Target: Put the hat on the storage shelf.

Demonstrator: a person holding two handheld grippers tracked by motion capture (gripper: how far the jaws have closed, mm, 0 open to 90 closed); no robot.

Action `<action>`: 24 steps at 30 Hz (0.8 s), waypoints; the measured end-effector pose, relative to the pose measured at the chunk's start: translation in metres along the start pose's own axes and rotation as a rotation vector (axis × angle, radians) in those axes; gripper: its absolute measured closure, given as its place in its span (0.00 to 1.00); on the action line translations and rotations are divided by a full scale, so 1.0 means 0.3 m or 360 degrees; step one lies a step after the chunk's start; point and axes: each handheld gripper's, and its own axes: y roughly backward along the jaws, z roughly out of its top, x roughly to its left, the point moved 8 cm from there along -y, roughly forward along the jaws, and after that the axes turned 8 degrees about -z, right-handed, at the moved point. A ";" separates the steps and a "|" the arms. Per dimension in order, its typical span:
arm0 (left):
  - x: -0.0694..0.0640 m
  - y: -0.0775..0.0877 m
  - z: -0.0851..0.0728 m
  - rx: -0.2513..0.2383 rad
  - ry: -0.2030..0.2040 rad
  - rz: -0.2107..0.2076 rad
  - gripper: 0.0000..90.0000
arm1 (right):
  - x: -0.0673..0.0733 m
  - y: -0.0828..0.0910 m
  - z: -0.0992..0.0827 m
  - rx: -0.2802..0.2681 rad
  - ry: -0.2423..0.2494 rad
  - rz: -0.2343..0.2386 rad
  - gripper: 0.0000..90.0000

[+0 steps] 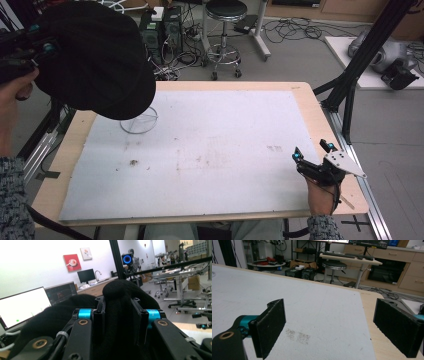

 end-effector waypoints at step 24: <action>-0.018 0.007 -0.118 0.0003 0.0049 0.0014 0.70 | 0.001 -0.004 -0.006 0.0009 -0.0007 0.0020 0.11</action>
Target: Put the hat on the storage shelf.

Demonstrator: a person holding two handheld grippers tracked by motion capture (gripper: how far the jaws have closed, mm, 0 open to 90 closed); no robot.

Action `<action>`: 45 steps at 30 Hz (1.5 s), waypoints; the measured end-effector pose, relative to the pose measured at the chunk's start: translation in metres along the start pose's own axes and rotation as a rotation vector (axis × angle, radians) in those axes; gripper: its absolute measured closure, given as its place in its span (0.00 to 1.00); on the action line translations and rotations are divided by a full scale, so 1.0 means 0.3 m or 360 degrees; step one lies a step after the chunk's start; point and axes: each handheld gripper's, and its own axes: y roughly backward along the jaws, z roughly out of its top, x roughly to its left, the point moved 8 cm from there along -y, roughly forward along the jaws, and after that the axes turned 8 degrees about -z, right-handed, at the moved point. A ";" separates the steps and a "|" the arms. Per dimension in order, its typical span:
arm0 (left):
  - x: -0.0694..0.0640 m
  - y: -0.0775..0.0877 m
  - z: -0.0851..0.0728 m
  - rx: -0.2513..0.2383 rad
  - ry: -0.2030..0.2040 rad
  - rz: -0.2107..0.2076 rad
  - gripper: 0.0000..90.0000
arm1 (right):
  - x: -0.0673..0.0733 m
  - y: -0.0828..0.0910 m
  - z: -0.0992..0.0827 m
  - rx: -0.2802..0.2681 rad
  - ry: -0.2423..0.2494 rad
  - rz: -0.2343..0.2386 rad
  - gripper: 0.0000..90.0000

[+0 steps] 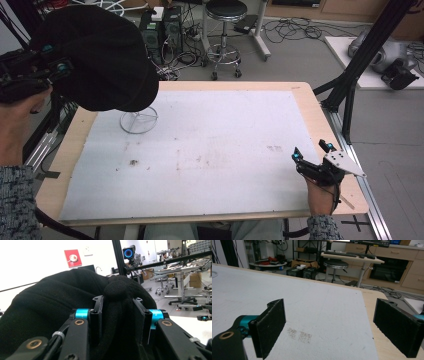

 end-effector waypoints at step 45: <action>-0.021 0.019 -0.117 0.0016 -0.0013 0.0093 0.54 | 0.005 -0.017 -0.009 0.0021 -0.0002 0.0018 0.11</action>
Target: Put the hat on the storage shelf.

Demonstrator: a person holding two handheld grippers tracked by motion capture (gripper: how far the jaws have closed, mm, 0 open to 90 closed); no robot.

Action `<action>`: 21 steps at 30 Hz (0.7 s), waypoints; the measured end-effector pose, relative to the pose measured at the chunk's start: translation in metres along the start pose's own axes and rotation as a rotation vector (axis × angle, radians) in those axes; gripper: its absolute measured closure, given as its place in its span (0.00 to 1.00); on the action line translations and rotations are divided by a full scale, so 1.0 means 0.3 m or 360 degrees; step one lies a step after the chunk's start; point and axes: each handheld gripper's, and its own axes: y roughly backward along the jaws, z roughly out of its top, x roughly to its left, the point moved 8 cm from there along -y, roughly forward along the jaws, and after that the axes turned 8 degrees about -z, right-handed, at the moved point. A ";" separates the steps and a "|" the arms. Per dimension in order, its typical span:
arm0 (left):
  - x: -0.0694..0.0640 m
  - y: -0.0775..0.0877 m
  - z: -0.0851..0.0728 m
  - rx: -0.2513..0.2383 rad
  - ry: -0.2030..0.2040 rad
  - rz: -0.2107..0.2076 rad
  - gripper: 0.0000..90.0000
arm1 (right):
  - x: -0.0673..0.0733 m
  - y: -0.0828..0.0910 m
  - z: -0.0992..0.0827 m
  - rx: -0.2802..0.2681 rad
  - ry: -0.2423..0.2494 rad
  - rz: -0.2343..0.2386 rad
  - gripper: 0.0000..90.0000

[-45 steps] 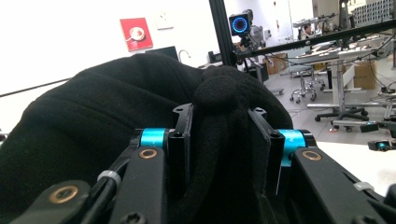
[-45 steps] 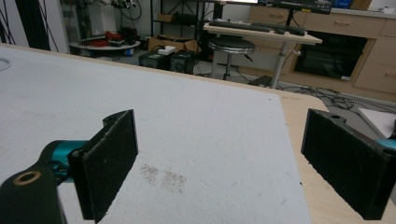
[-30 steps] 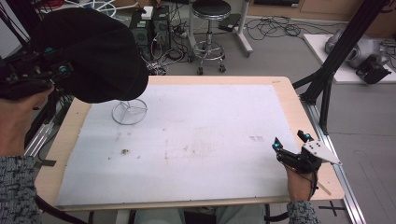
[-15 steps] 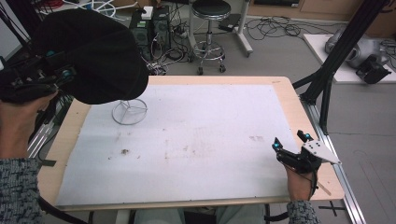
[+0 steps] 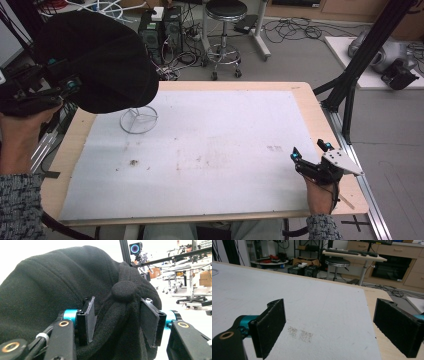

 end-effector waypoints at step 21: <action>-0.023 0.038 -0.037 -0.0001 -0.0026 0.0064 0.48 | 0.009 -0.008 -0.002 0.0013 0.0007 0.0012 0.11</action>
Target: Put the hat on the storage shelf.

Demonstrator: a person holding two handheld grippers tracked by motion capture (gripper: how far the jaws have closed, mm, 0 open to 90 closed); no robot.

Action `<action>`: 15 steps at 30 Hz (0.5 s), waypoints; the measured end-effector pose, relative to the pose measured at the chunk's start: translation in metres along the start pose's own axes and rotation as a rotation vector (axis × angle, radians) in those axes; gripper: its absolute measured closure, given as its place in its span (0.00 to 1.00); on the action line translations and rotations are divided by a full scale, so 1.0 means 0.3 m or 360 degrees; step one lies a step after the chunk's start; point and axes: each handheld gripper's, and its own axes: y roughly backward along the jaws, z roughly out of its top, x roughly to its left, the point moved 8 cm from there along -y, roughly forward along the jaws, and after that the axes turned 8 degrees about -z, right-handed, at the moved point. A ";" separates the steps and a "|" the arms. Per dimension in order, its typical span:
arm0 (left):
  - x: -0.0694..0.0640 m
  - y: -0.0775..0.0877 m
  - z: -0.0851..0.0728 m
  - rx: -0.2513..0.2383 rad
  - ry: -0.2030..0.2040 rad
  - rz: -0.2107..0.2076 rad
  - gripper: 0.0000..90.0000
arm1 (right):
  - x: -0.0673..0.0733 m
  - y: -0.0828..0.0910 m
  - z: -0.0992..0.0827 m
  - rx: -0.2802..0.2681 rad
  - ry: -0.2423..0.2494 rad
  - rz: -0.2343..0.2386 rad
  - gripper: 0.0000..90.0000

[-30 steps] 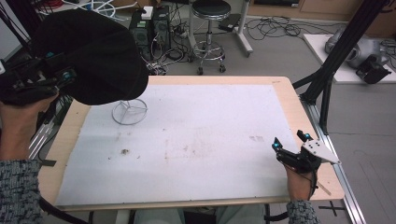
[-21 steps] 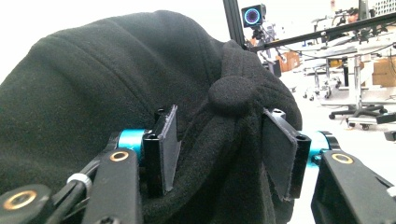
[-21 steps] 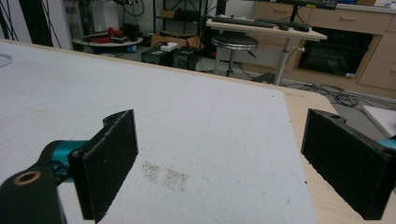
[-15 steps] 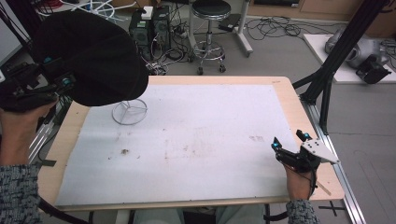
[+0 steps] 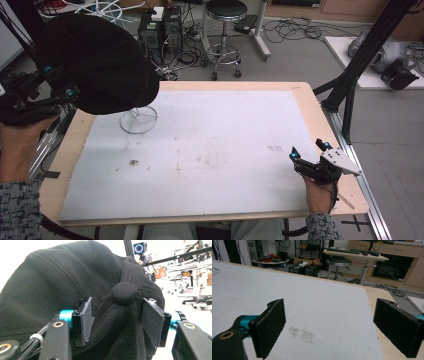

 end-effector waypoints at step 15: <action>-0.024 0.033 -0.013 -0.0004 -0.0009 0.0013 0.48 | 0.005 -0.005 -0.001 0.0006 0.0000 0.0005 0.11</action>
